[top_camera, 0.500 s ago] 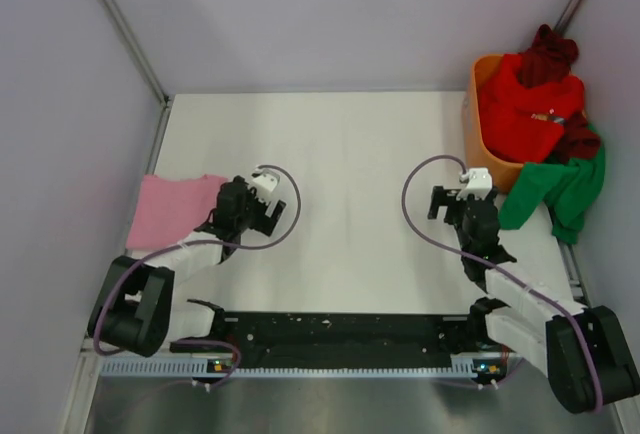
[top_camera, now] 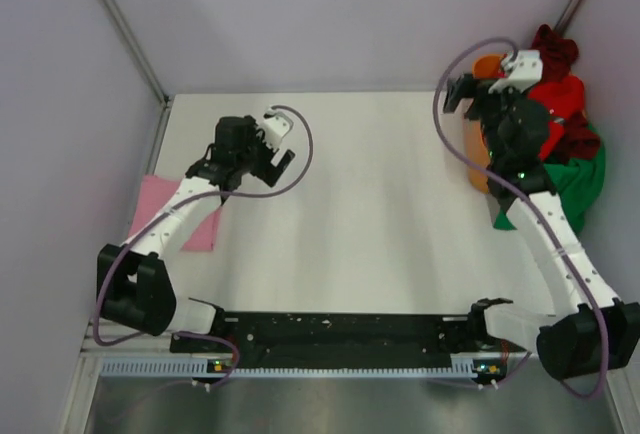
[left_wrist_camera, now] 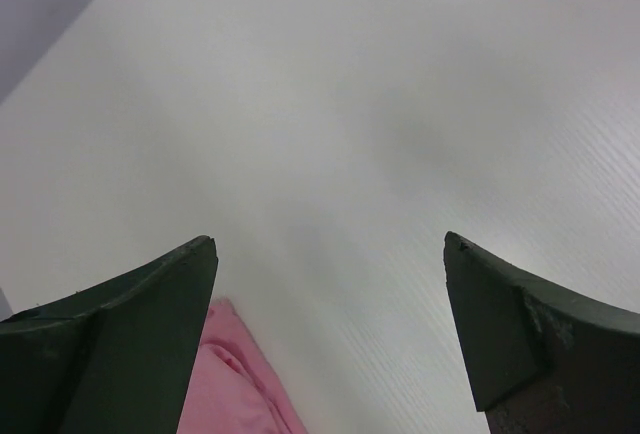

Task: Fold and stack the t-shirts
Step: Grab crumpled tshirt from bin with the right arm

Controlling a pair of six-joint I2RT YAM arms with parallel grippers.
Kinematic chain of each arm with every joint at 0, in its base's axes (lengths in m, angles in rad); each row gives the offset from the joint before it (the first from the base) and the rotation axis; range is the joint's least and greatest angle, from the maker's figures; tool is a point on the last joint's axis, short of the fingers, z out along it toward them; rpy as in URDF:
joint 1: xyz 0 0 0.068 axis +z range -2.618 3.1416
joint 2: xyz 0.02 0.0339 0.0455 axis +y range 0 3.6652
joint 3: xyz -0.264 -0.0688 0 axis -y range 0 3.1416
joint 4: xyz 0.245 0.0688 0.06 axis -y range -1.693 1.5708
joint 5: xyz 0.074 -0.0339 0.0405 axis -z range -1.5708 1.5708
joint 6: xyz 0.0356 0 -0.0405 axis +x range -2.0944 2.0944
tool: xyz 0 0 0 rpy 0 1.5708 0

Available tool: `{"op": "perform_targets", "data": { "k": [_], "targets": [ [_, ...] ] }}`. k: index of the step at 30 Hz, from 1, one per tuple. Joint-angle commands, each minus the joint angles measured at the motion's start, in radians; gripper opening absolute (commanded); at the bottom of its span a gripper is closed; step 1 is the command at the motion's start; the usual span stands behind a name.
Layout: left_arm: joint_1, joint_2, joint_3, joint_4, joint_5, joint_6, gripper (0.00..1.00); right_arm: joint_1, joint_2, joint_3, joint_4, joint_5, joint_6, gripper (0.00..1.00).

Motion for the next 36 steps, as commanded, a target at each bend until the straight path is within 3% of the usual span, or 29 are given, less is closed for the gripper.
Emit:
{"op": "perform_targets", "data": {
  "k": [1, 4, 11, 17, 19, 22, 30, 32, 33, 34, 36],
  "targets": [
    [0.002, 0.062, 0.161, -0.204, 0.030, 0.045, 0.98, -0.127, 0.162, 0.321, -0.335, 0.090, -0.013, 0.96],
    [0.002, 0.097, 0.191, -0.226, 0.004, 0.030, 0.97, -0.300, 0.306, 0.452, -0.443, 0.058, 0.117, 0.85],
    [0.002, 0.131, 0.179, -0.255, -0.030, 0.042, 0.95, -0.501, 0.572, 0.628, -0.544, -0.007, 0.237, 0.67],
    [0.002, 0.142, 0.164, -0.255, -0.054, 0.053, 0.94, -0.531, 0.693, 0.705, -0.581, 0.095, 0.130, 0.69],
    [0.004, 0.148, 0.159, -0.253, -0.053, 0.057, 0.93, -0.558, 0.757, 0.769, -0.585, 0.069, 0.134, 0.66],
    [0.002, 0.154, 0.156, -0.258, -0.041, 0.062, 0.93, -0.564, 0.831, 0.863, -0.586, 0.090, 0.137, 0.47],
    [0.002, 0.194, 0.175, -0.285, -0.031, 0.071, 0.91, -0.567, 0.987, 1.056, -0.626, 0.164, 0.145, 0.41],
    [0.002, 0.201, 0.175, -0.292, -0.024, 0.073, 0.90, -0.567, 1.011, 1.099, -0.657, 0.164, 0.141, 0.29],
    [0.002, 0.203, 0.176, -0.293, -0.021, 0.076, 0.90, -0.566, 1.017, 1.108, -0.661, 0.168, 0.142, 0.18],
    [0.002, 0.208, 0.179, -0.292, -0.019, 0.076, 0.90, -0.567, 1.015, 1.113, -0.663, 0.168, 0.142, 0.00],
    [0.004, 0.214, 0.179, -0.296, -0.016, 0.077, 0.90, -0.566, 1.005, 1.118, -0.663, 0.165, 0.142, 0.00]
  ]
}}
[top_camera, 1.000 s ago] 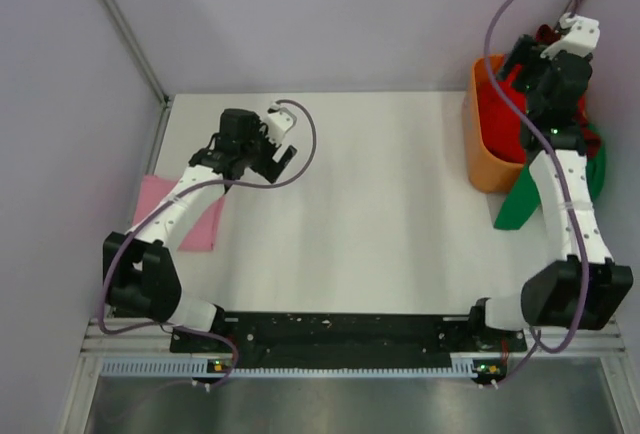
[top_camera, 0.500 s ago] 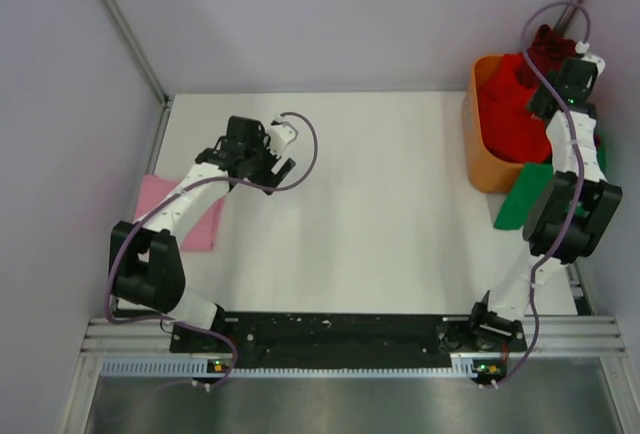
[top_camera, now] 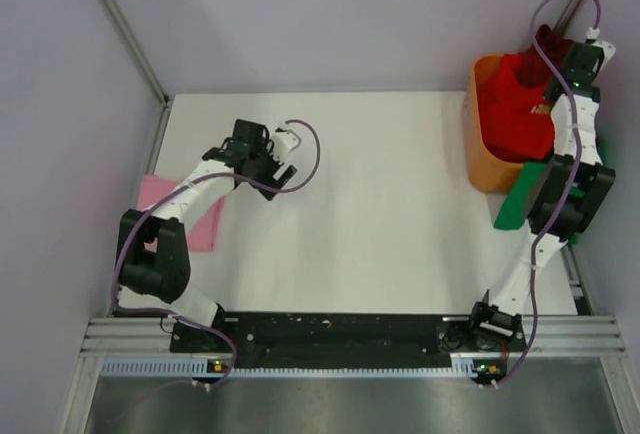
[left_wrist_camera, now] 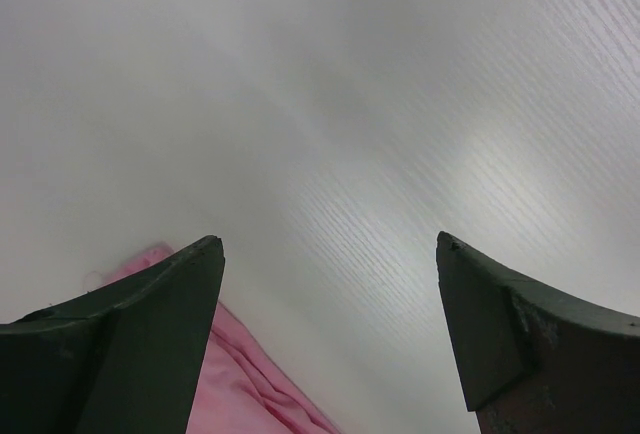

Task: Fold and stack the t-shirts
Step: Grab crumpled tshirt from bin with the right arm, then move the tshirt to the center of the board

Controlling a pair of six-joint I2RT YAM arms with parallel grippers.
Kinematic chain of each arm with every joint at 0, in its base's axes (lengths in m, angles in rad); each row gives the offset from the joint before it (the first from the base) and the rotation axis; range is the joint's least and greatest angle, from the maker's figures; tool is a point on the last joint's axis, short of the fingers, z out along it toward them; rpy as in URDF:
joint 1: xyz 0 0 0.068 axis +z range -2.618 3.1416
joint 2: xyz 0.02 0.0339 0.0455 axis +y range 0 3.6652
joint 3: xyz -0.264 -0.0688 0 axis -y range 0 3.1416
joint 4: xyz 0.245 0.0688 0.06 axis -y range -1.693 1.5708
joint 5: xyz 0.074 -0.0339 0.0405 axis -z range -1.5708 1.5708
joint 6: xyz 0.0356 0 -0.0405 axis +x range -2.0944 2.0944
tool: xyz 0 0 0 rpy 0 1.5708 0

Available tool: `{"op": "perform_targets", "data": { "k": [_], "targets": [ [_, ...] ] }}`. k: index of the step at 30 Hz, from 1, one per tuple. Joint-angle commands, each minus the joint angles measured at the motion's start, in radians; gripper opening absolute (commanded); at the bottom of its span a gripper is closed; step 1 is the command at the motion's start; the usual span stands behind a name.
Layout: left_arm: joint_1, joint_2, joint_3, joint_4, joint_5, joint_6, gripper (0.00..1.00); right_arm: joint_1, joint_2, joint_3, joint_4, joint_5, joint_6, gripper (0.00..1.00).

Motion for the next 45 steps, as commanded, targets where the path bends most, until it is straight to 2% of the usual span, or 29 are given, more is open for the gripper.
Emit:
{"op": "perform_targets", "data": {
  "k": [1, 6, 14, 20, 23, 26, 29, 34, 40, 44, 45],
  "targets": [
    [0.002, 0.009, 0.017, -0.007, 0.026, 0.012, 0.90, -0.009, -0.025, 0.072, -0.009, 0.017, 0.001, 0.00],
    [0.002, 0.009, 0.024, -0.020, 0.043, 0.017, 0.90, 0.002, -0.140, 0.064, 0.009, -0.033, -0.041, 0.00],
    [0.002, -0.026, 0.020, -0.024, 0.047, 0.020, 0.90, 0.088, -0.476, -0.097, 0.213, -0.103, -0.151, 0.00],
    [0.004, -0.072, 0.012, -0.019, 0.036, 0.020, 0.90, 0.166, -0.673, -0.133, 0.297, -0.174, -0.197, 0.00],
    [0.004, -0.089, 0.009, -0.011, 0.026, 0.018, 0.91, 0.255, -0.746, -0.112, 0.357, -0.238, -0.271, 0.00],
    [0.005, -0.104, 0.003, 0.002, 0.004, 0.009, 0.91, 0.350, -0.800, -0.065, 0.388, -0.403, -0.302, 0.00],
    [0.008, -0.118, -0.005, 0.029, -0.026, -0.008, 0.91, 0.445, -0.816, -0.023, 0.414, -0.594, -0.213, 0.00],
    [0.042, -0.141, -0.009, 0.059, -0.059, -0.034, 0.92, 0.559, -0.816, -0.018, 0.619, -0.873, 0.012, 0.00],
    [0.117, -0.152, 0.003, 0.095, -0.099, -0.068, 0.93, 0.810, -0.747, 0.003, 0.641, -0.918, -0.033, 0.00],
    [0.218, -0.136, 0.061, 0.050, -0.097, -0.091, 0.94, 0.988, -0.659, -0.058, 0.516, -0.765, -0.290, 0.00],
    [0.247, -0.133, 0.076, 0.035, -0.092, -0.098, 0.93, 1.019, -0.635, -0.080, 0.499, -0.743, -0.308, 0.00]
  ]
}}
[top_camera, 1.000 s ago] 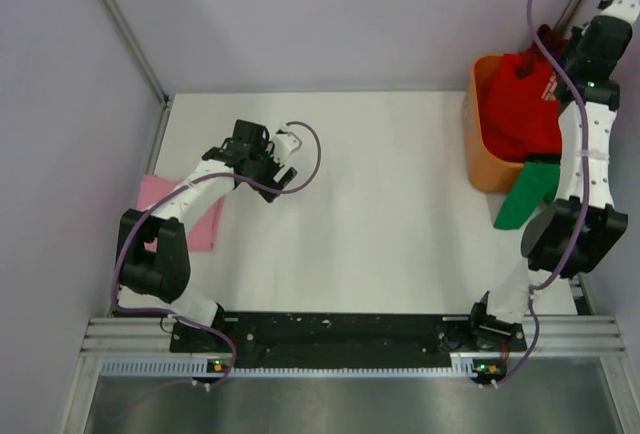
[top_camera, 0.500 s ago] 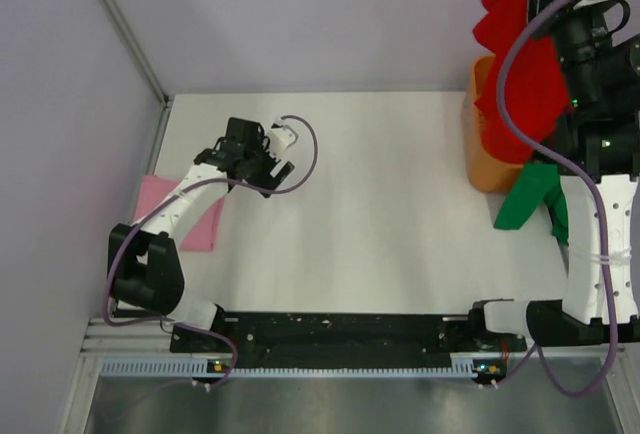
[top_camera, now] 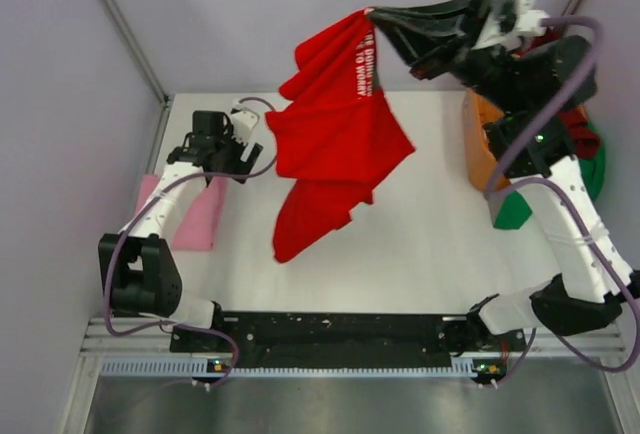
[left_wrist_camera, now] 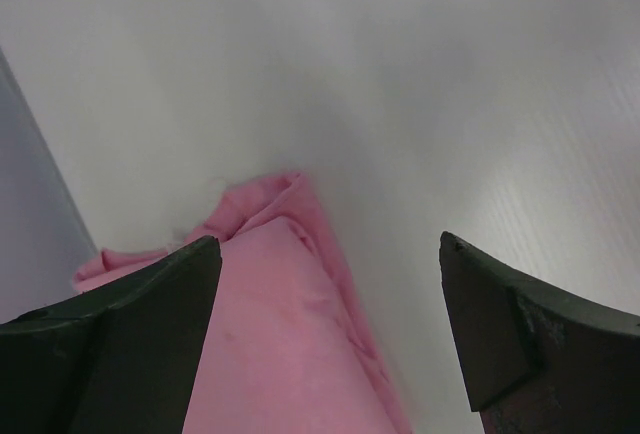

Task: Fold and stack the t-shirts
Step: Move the tshirt to the center of the board

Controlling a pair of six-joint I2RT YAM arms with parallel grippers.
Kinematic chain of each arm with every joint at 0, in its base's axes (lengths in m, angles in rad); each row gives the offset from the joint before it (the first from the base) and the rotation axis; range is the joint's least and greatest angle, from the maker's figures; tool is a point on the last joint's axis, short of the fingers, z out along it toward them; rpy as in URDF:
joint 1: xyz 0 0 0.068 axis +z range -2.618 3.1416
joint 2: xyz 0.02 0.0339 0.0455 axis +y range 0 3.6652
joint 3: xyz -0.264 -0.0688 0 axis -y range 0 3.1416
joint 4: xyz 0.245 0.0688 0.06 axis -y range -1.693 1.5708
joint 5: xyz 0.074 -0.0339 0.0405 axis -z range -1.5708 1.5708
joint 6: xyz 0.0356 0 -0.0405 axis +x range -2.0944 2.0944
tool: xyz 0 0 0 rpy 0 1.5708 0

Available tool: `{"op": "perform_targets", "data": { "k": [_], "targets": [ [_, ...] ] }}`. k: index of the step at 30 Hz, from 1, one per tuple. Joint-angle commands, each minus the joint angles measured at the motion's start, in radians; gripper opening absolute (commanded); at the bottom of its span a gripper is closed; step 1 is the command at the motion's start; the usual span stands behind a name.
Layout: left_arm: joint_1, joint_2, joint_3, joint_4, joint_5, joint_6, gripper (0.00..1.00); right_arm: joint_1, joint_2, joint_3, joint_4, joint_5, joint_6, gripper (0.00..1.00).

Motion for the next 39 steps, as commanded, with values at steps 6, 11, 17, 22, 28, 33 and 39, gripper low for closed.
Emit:
{"op": "perform_targets", "data": {
  "k": [6, 11, 17, 22, 28, 33, 39],
  "targets": [
    [0.210, -0.045, 0.102, -0.017, -0.003, -0.043, 0.94, 0.133, 0.205, -0.062, -0.071, 0.209, -0.121, 0.00],
    [0.183, -0.056, 0.075, -0.023, 0.063, 0.042, 0.93, 0.135, 0.203, -0.042, -0.103, 0.306, -0.111, 0.00],
    [0.158, -0.097, 0.073, -0.022, 0.224, 0.062, 0.93, 0.205, 0.252, -0.076, -0.152, 0.378, -0.095, 0.00],
    [0.169, -0.110, 0.118, -0.052, 0.230, 0.059, 0.94, 0.292, 0.369, -0.078, -0.138, 0.406, 0.026, 0.00],
    [0.246, -0.110, 0.115, -0.036, 0.180, 0.019, 0.94, 0.337, 0.533, -0.015, -0.255, 0.328, 0.074, 0.43],
    [0.278, -0.098, 0.113, -0.036, 0.164, 0.014, 0.93, 0.287, 0.451, -0.100, -0.293, 0.433, -0.014, 0.57],
    [0.107, -0.096, 0.122, -0.262, 0.387, 0.117, 0.69, 0.115, 0.493, -0.164, -0.391, 0.536, -0.057, 0.58]
  ]
}}
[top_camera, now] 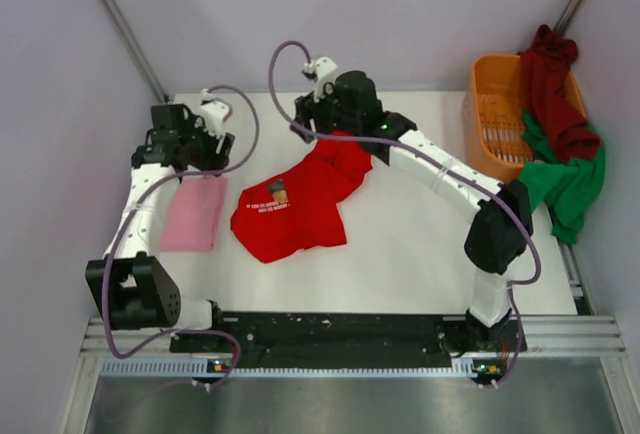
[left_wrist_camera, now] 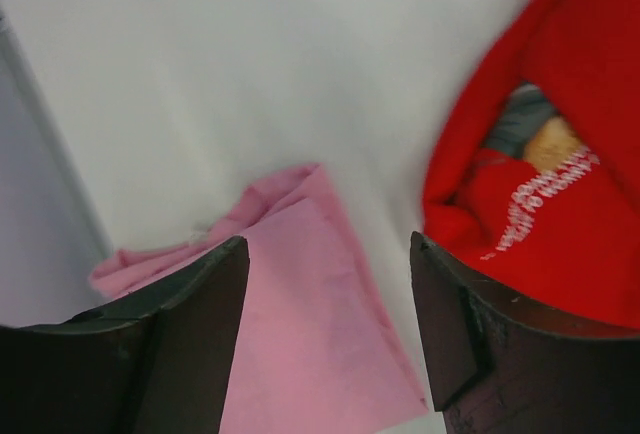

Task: Fold and stack the t-shirts
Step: Move the tshirt to the center of the board, then flatten out the tshirt

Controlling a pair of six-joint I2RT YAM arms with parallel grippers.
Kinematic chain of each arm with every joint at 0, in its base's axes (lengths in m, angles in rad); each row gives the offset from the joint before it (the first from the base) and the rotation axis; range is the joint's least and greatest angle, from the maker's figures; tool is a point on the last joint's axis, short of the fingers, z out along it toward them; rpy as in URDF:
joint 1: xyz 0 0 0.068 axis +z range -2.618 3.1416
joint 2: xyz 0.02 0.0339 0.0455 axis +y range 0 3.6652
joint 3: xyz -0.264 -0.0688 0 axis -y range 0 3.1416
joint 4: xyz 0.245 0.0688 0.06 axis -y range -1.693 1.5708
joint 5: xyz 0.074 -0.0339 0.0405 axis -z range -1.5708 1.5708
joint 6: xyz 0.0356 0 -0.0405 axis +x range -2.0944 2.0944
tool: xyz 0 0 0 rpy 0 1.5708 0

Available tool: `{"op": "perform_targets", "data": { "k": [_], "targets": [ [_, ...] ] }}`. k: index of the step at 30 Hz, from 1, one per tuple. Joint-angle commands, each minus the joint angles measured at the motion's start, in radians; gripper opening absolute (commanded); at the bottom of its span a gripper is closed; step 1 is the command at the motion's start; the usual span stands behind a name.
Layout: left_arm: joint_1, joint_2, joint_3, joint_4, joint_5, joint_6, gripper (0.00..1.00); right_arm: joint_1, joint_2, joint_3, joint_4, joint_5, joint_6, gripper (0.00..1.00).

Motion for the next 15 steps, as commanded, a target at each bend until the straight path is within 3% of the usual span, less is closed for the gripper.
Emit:
{"op": "perform_targets", "data": {
  "k": [1, 5, 10, 13, 14, 15],
  "targets": [
    [-0.216, -0.020, 0.004, -0.182, 0.136, 0.101, 0.69, -0.135, 0.025, 0.035, -0.083, 0.150, -0.069, 0.58],
    [-0.440, -0.020, -0.108, -0.277, 0.180, 0.211, 0.72, -0.214, 0.203, 0.144, -0.146, 0.147, -0.070, 0.59],
    [-0.656, 0.033, -0.198, -0.232, 0.101, 0.218, 0.80, -0.267, 0.433, 0.337, -0.244, 0.130, -0.047, 0.64],
    [-0.740, 0.087, -0.217, -0.173, 0.056, 0.227, 0.83, -0.267, 0.515, 0.385, -0.264, 0.066, -0.031, 0.65],
    [-0.749, 0.108, -0.223, -0.150, 0.047, 0.234, 0.92, -0.265, 0.533, 0.386, -0.264, 0.050, -0.023, 0.65],
    [-0.752, 0.130, -0.232, -0.127, 0.035, 0.239, 0.93, -0.268, 0.547, 0.385, -0.266, 0.049, -0.015, 0.64]
  ]
}}
